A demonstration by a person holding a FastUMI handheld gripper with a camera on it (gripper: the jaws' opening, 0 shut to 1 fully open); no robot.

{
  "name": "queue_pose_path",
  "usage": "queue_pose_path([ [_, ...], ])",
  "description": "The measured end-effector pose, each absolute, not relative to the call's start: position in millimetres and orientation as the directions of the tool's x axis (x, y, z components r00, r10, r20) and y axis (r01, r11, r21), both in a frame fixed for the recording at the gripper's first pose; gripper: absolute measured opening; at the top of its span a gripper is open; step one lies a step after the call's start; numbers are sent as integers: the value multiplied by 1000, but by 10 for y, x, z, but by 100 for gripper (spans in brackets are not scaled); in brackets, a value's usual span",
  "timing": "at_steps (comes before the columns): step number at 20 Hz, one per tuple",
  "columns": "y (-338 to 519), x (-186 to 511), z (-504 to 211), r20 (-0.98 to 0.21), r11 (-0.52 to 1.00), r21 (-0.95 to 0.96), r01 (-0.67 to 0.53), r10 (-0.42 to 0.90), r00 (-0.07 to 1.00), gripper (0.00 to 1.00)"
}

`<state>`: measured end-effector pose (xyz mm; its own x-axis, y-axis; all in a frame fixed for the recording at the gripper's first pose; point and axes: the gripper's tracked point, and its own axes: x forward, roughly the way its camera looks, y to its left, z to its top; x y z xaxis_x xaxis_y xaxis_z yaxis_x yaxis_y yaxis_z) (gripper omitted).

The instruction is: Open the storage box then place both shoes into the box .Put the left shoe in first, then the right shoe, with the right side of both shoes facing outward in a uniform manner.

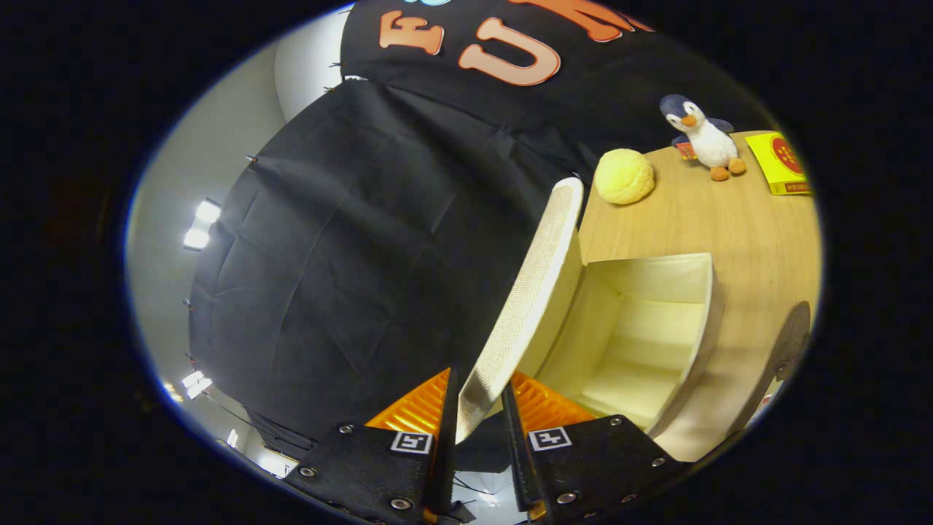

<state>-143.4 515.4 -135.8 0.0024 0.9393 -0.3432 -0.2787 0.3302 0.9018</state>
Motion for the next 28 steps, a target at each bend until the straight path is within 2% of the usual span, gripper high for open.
queue_pose_path([
  [1, 5272, -1427, -1291, -344, 330, 892, -308, 939, 10, 33],
  [4, 5619, -1463, -1164, -358, 344, 871, -350, 933, 26, 22],
  [9, 6283, -1535, -1121, -367, 348, 862, -369, 930, 19, 22],
  [12, 6584, -1561, -1312, -405, 383, 864, -327, 914, 0, 22],
  [13, 6666, -1559, -1362, -425, 402, 858, -320, 905, -3, 25],
  [14, 6682, -1580, -1404, -448, 421, 849, -321, 894, -11, 37],
  [15, 6694, -1593, -1418, -449, 419, 846, -328, 894, -15, 46],
  [16, 6712, -1581, -1397, -441, 412, 846, -338, 897, -10, 64],
  [17, 6681, -1567, -1388, -443, 415, 840, -350, 897, 1, 70],
  [18, 6623, -1546, -1407, -450, 423, 830, -363, 893, 10, 84],
  [20, 6452, -1521, -1441, -464, 435, 813, -388, 886, 21, 89],
  [22, 6181, -1431, -1494, -481, 460, 781, -423, 874, 63, 91],
  [28, 5111, -989, -1796, -555, 611, 619, -493, 785, 275, 94],
])
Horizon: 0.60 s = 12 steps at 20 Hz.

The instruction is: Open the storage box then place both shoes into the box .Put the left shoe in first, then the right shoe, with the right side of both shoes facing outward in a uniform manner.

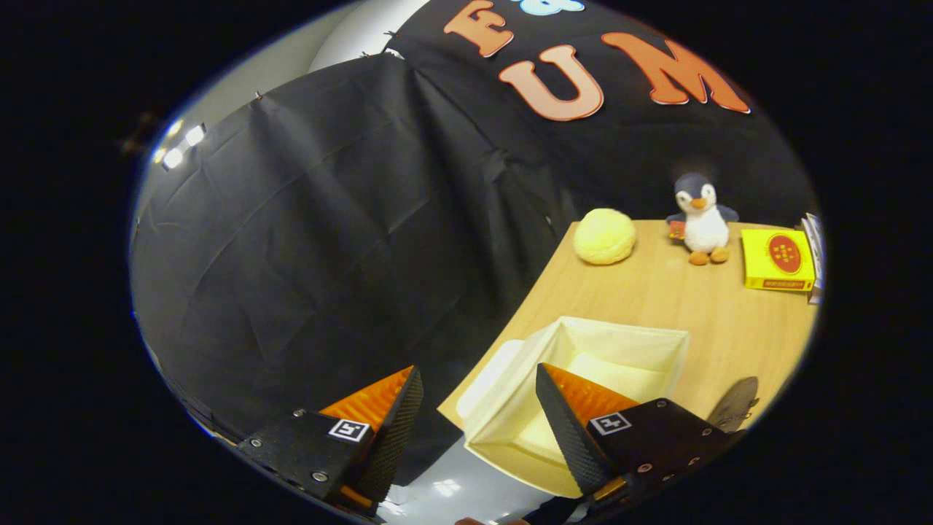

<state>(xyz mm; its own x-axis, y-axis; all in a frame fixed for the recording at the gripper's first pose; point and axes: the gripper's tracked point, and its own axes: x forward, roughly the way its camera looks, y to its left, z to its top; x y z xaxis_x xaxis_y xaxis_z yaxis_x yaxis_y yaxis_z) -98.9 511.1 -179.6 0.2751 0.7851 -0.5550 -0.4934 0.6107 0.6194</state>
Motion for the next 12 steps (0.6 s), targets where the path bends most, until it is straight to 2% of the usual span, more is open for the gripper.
queue_pose_path([
  [2, 4693, -814, -1862, -547, 666, 569, -482, 744, 383, 95],
  [6, 3889, -604, -2275, -595, 781, 457, -426, 625, 506, 95],
  [9, 3299, -657, -2718, -636, 831, 410, -376, 556, 535, 96],
  [12, 2813, -801, -3197, -719, 880, 355, -316, 473, 509, 95],
])
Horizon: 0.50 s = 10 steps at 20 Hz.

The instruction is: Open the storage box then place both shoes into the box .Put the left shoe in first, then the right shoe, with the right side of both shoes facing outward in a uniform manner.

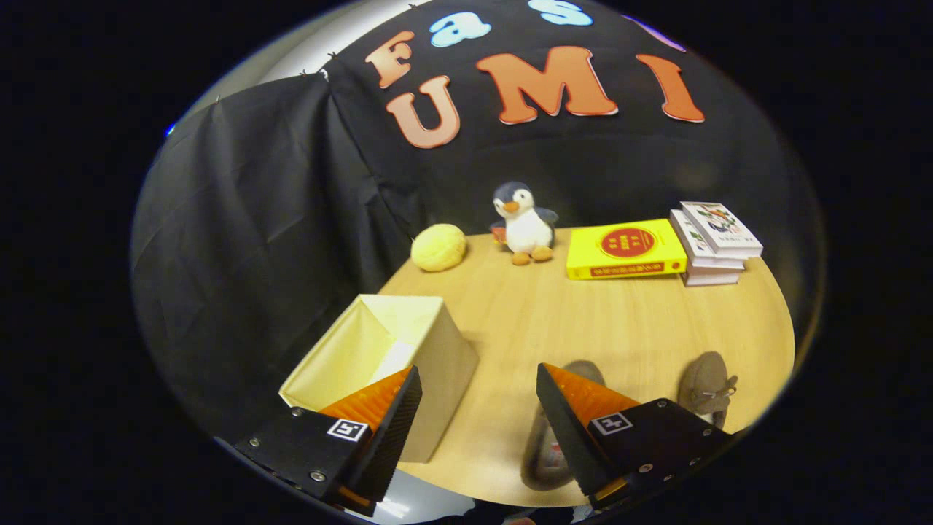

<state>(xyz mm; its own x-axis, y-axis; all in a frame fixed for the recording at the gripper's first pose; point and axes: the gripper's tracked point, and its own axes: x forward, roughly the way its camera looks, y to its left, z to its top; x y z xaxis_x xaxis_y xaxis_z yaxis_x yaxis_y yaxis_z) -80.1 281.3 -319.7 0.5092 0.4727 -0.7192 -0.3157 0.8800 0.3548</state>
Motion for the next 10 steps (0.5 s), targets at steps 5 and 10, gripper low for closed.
queue_pose_path([
  [5, 2344, -1045, -3833, -774, 912, 308, -270, 405, 487, 93],
  [10, 2030, -1160, -4483, -849, 940, 216, -263, 314, 425, 84],
])
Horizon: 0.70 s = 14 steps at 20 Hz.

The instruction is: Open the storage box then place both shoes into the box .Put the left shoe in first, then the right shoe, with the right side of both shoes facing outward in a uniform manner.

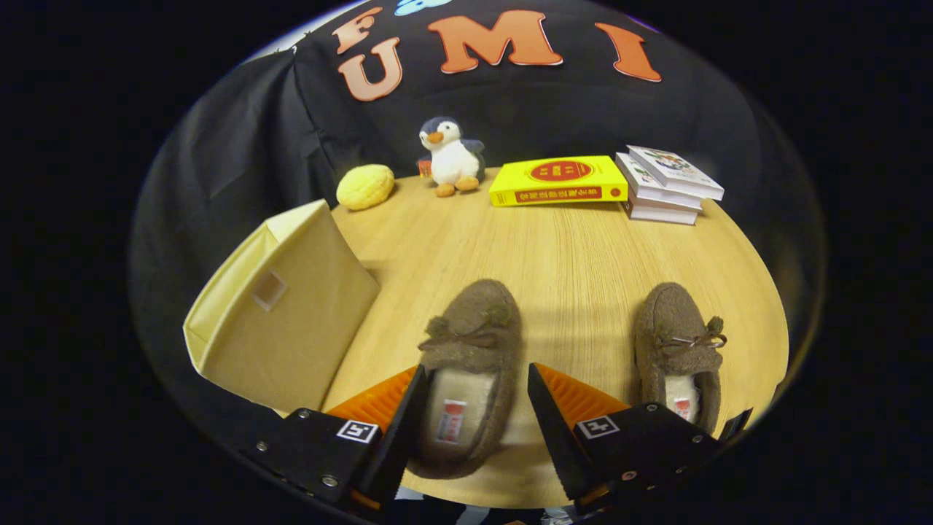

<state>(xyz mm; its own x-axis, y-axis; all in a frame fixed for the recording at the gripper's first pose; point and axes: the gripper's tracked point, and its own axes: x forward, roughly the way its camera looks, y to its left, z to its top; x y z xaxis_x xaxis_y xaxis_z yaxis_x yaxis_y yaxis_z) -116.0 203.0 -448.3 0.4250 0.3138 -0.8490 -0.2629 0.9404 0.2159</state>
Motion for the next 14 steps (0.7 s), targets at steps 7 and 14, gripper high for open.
queue_pose_path([
  [7, 1986, -862, -4843, -837, 939, 100, -329, 258, 482, 67],
  [14, 2070, -809, -5035, -861, 949, 101, -299, 234, 451, 19],
])
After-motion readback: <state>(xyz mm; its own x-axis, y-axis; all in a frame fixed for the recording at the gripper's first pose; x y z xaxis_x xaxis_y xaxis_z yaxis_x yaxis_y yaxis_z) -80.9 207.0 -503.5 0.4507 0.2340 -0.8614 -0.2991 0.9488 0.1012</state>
